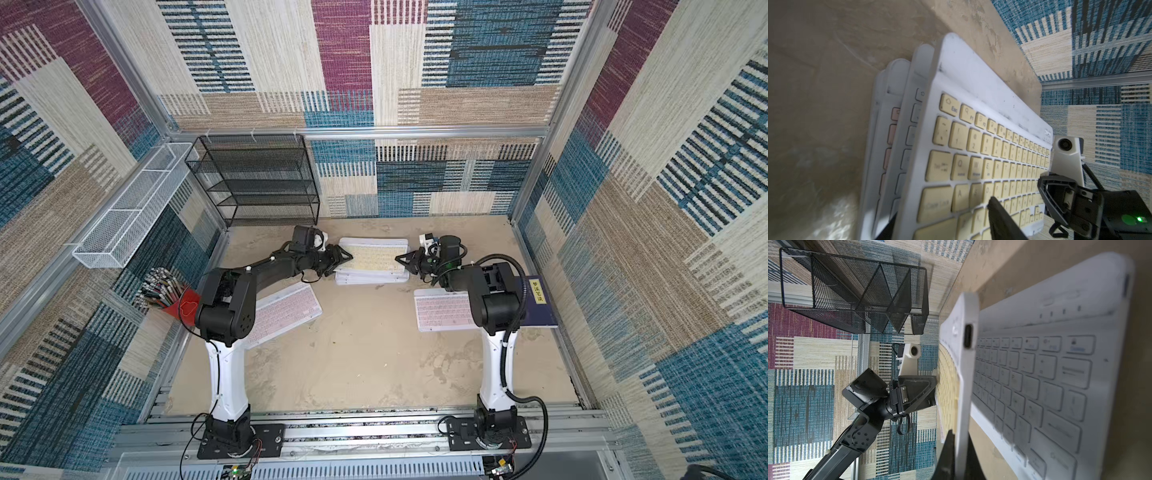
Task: Stack the numeric keypads
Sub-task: Place the numeric keypad at the numeric keypad.
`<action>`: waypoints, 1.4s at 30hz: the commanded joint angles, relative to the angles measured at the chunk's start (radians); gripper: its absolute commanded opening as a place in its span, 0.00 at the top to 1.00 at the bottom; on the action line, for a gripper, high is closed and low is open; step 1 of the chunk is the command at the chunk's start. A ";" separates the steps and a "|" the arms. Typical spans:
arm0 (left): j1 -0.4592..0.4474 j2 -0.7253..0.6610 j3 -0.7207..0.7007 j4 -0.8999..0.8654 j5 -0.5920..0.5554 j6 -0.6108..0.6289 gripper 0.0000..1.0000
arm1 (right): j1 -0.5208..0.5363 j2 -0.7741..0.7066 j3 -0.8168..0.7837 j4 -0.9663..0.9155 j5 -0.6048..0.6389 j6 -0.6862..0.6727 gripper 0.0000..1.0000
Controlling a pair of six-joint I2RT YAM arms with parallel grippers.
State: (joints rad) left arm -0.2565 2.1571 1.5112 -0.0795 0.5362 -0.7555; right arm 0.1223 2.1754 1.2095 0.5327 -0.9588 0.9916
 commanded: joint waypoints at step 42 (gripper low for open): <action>0.005 -0.202 -0.077 -0.171 -0.257 0.128 0.01 | -0.019 -0.234 0.168 -0.837 0.545 -0.437 0.15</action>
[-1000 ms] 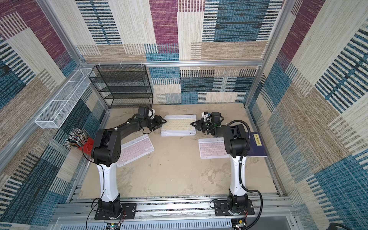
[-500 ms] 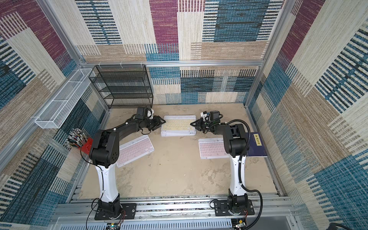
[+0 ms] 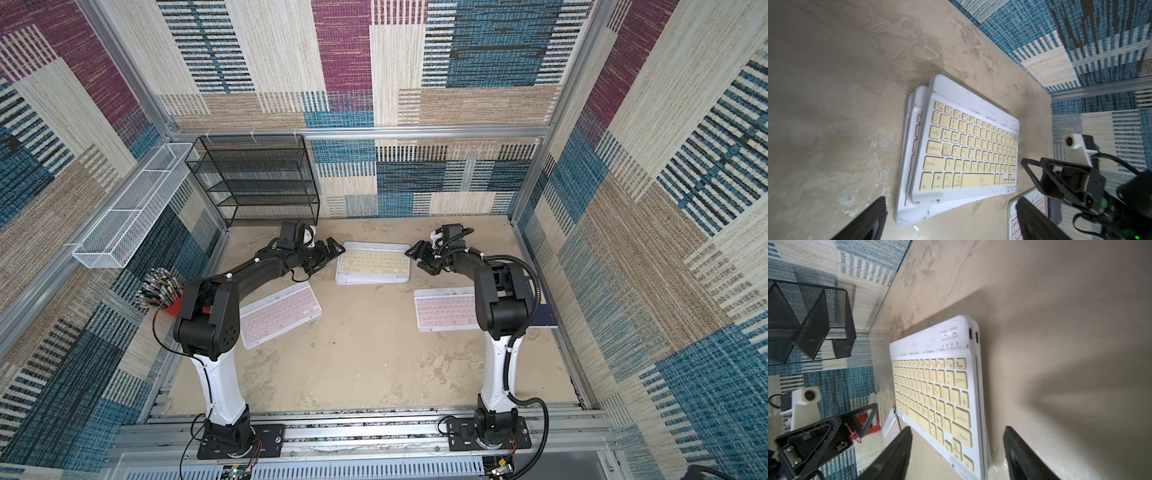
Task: Stack the numeric keypads
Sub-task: Place the numeric keypad at the numeric keypad.
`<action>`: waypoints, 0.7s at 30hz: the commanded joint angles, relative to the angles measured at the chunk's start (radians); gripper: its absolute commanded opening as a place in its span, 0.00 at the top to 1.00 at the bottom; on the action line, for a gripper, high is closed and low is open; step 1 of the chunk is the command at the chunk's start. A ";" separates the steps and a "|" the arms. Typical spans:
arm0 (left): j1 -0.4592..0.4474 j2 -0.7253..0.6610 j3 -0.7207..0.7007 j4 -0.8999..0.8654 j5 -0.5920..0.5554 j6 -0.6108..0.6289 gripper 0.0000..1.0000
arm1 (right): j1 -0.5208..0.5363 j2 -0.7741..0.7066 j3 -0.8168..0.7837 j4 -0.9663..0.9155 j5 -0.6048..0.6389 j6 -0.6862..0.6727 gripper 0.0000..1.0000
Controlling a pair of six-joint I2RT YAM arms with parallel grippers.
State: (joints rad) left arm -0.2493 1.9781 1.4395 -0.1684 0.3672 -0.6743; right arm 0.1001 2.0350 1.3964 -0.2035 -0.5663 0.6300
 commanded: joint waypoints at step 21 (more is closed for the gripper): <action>-0.287 -0.288 -0.246 -0.026 -0.073 0.001 0.01 | -0.255 -0.402 -0.375 -0.142 0.609 -0.209 0.01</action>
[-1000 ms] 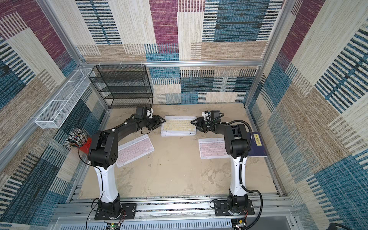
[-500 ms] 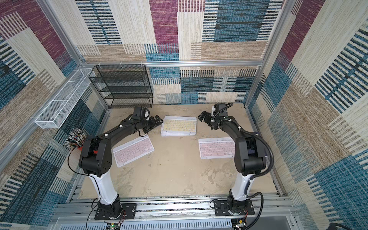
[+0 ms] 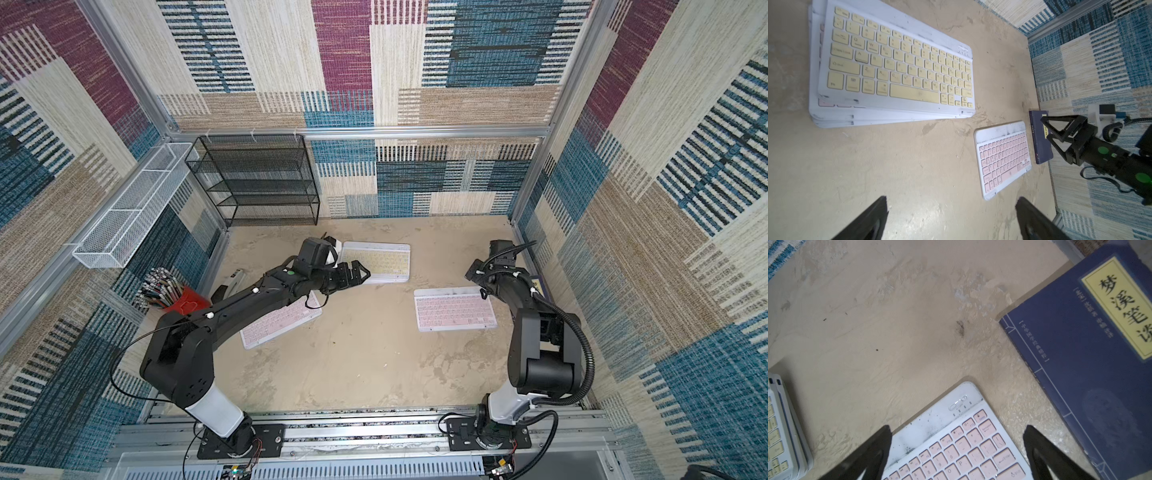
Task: Stack the numeric keypads
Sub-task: Adjust the numeric keypad at the center of the board.
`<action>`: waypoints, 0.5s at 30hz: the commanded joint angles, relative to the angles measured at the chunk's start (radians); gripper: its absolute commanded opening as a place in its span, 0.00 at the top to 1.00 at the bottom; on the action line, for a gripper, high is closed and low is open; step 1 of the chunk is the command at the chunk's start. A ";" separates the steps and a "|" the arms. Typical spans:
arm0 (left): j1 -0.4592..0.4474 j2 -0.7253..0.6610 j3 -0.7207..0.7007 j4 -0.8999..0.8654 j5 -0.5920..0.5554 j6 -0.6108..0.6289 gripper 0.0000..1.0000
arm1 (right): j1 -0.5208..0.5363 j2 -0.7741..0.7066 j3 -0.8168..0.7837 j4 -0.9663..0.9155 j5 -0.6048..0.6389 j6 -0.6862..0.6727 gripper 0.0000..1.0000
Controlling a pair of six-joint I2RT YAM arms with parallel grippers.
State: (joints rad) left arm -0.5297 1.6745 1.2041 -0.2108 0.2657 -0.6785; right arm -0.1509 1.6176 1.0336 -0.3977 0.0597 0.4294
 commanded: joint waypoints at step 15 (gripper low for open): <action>-0.132 0.131 0.036 0.016 0.005 0.014 0.00 | -0.015 0.151 -0.027 0.118 -0.028 -0.027 0.02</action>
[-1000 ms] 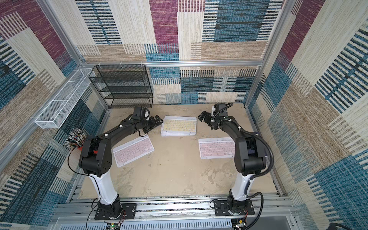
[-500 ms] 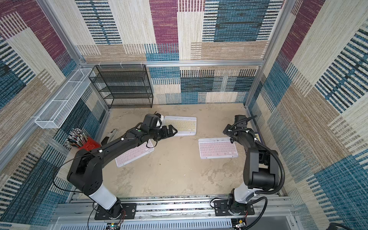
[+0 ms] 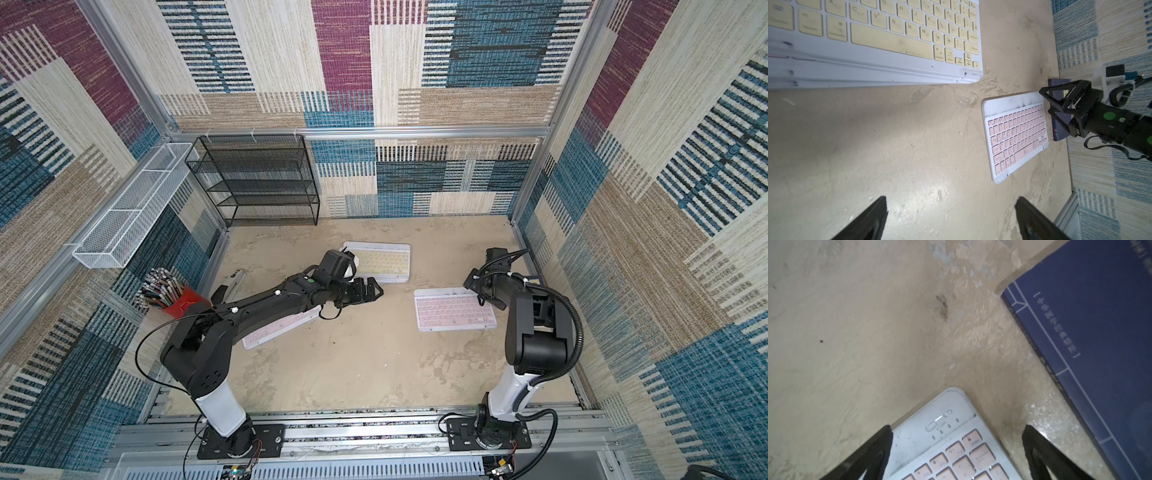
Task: Stack the numeric keypads
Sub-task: Adjust the numeric keypad at the center of the board.
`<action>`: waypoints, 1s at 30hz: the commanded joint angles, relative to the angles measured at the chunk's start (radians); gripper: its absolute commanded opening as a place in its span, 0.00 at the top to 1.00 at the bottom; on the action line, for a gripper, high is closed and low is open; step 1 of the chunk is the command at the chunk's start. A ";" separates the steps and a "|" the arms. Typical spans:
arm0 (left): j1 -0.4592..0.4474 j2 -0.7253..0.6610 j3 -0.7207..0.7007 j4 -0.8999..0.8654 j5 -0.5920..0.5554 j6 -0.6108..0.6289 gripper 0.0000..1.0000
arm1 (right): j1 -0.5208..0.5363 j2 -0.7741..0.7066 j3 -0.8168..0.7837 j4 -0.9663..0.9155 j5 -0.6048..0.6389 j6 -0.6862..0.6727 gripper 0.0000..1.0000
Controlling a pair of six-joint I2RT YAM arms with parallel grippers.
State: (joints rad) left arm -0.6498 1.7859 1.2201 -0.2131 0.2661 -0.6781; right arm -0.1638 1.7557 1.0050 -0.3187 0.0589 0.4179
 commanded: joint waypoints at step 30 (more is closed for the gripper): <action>-0.039 0.138 0.095 -0.101 -0.064 0.111 0.04 | 0.227 -0.225 -0.253 0.018 -0.293 0.025 0.15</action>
State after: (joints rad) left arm -0.6895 1.9312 1.3228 -0.2955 0.2161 -0.5903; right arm 0.0460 1.5669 0.7853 -0.2611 -0.1528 0.3714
